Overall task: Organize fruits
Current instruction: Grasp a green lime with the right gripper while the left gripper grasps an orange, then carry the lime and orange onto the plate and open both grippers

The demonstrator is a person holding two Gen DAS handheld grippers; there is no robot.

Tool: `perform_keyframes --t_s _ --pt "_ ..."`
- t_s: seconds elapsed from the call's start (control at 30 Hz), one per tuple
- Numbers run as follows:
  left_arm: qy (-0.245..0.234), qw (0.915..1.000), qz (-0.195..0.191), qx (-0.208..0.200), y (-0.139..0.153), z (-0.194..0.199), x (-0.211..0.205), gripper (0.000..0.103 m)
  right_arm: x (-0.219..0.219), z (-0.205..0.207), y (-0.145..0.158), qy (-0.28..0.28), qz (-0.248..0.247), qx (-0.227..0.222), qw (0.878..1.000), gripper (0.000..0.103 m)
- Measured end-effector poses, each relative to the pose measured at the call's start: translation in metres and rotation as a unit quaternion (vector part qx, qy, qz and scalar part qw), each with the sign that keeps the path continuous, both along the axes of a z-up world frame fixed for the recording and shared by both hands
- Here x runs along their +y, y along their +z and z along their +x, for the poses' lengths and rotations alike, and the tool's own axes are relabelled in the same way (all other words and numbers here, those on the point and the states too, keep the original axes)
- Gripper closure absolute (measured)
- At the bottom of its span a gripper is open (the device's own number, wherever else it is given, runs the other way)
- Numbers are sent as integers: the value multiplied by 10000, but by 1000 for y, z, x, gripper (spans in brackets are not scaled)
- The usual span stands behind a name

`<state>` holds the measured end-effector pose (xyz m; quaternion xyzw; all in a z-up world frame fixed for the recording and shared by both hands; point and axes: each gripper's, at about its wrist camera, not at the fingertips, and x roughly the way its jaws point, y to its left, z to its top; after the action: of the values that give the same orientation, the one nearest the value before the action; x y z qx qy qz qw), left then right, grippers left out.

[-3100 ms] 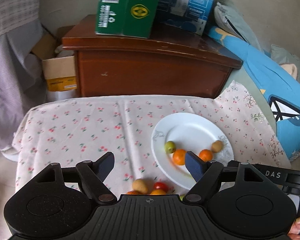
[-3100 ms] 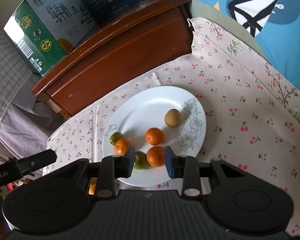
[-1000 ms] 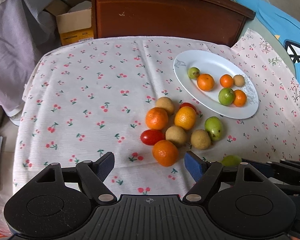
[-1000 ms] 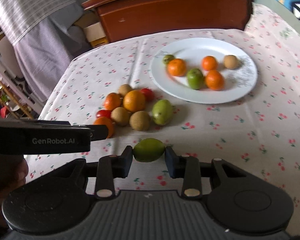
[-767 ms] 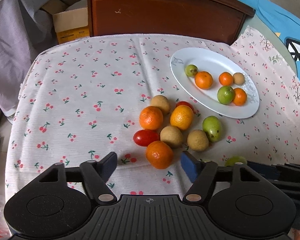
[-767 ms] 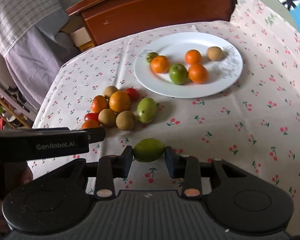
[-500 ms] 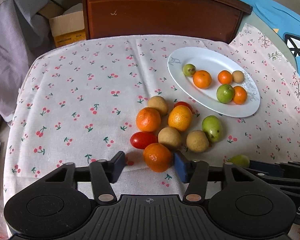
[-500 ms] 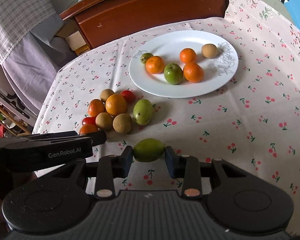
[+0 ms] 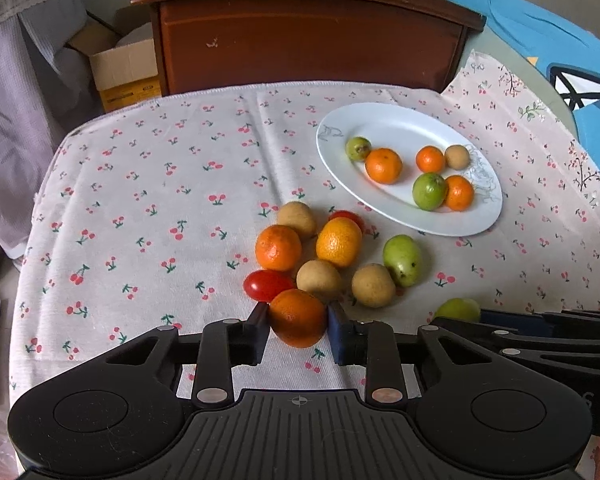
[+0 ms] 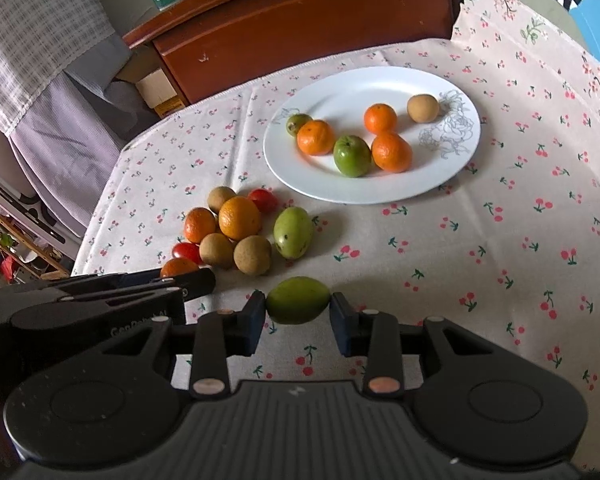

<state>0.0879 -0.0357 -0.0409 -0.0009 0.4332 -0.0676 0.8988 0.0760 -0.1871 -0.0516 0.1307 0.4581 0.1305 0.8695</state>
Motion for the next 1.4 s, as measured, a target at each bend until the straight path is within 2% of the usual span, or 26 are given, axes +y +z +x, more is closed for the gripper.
perform_keyframes --t_s 0.47,0.7,0.9,1.2,1.4 --pt "54 9997 -98 -217 16 -4 -1 75 -7 3 14 -62 136 -191 9997 68" --pt "76 9984 -162 -535 36 -9 -1 75 -14 3 26 -156 245 -361 9989 68" --pt "19 9961 -366 -797 57 -7 -4 75 -24 6 43 -281 355 -573 9973 68" --pt "-130 9932 -721 -900 80 21 -12 75 -51 23 77 -557 464 -951 9928 68" --pt "-288 9938 -526 -936 83 48 -22 75 -68 42 80 -790 499 -917 9914 68"
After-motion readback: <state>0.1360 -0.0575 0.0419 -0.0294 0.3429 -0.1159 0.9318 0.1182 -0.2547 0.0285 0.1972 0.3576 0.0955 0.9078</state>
